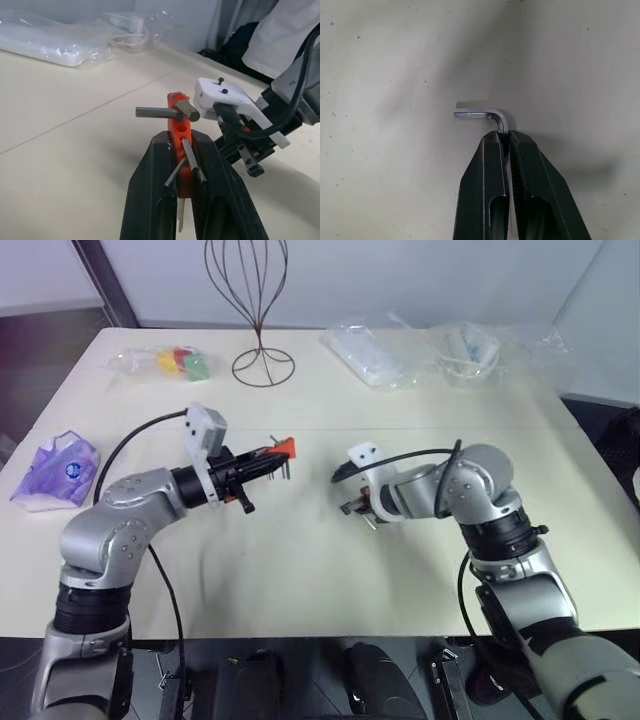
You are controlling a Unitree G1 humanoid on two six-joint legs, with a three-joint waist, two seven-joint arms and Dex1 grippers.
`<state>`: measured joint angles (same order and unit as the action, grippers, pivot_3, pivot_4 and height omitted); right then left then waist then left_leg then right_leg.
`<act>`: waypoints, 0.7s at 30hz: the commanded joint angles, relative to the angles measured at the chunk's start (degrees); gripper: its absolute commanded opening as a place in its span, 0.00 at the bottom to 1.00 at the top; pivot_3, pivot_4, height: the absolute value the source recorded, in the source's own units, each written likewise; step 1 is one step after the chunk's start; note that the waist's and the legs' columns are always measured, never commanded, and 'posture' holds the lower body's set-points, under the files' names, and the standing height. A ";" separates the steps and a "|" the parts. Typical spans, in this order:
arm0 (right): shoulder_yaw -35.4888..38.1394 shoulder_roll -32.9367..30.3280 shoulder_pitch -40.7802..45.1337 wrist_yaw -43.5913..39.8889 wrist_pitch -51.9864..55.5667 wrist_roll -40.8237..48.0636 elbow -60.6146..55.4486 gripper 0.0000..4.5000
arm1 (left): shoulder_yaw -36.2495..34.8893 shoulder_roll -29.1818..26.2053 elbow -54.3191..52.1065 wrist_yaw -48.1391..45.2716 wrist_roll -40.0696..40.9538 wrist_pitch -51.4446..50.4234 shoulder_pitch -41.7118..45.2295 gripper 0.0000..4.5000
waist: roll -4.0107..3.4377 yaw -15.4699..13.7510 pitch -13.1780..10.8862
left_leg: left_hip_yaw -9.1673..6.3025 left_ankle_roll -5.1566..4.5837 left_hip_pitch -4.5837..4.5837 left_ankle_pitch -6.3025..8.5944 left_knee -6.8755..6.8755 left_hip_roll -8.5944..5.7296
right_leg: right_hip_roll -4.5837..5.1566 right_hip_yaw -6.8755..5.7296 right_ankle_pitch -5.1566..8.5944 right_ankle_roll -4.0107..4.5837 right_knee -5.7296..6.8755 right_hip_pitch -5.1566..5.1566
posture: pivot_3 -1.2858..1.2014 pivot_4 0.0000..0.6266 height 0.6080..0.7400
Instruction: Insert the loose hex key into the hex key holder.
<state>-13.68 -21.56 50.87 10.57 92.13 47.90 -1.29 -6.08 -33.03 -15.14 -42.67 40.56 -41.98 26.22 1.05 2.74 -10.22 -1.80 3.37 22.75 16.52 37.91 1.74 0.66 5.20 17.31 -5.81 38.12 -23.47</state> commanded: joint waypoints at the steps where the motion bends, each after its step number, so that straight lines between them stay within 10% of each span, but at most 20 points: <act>1: -1.86 -1.00 -0.05 -3.83 -5.05 -4.94 -5.32 0.01 | -1.52 -0.01 -1.98 0.23 0.86 0.67 0.52 0.00 | 0.00 0.01 0.00 | 0.00 0.00 0.00 0.00 0.00 0.00 | 0.00 0.00 0.00 0.00 0.00 -0.01 | 0.52 0.24 1.00; 9: 0.00 -0.91 -6.46 -13.76 -54.26 -25.95 -7.77 0.01 | -0.70 1.41 -1.17 0.94 0.70 1.04 1.75 0.00 | 0.00 -0.23 0.00 | 0.03 0.01 0.66 -0.01 0.13 -0.03 | 0.03 -0.05 -0.02 -0.03 0.02 -0.57 | 0.52 0.24 1.00; 15: 13.45 12.60 -6.12 -19.29 -65.10 -16.93 -5.27 0.01 | 0.06 3.21 2.35 1.18 -0.66 1.94 5.19 0.00 | 0.01 -0.18 0.01 | 0.02 0.05 0.73 -0.03 0.11 0.05 | 0.05 -0.04 -0.06 -0.06 0.18 -0.77 | 0.52 0.24 1.00; 21: 11.90 19.41 -7.81 -30.30 -77.17 -17.38 -4.70 0.01 | 0.55 5.40 6.81 1.46 -2.25 3.10 9.92 0.00 | 0.00 -0.15 0.01 | 0.02 0.12 0.70 -0.07 0.15 0.01 | 0.05 -0.05 -0.08 -0.04 0.27 -0.78 | 0.52 0.24 1.00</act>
<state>-1.45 -2.99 43.24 -16.79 18.39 30.57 -4.93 -5.25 -27.72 -8.02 -41.04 38.72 -40.40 34.78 1.05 2.59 -10.20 -1.78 3.48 23.45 16.45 38.05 1.75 0.73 5.15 17.23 -5.86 38.40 -24.25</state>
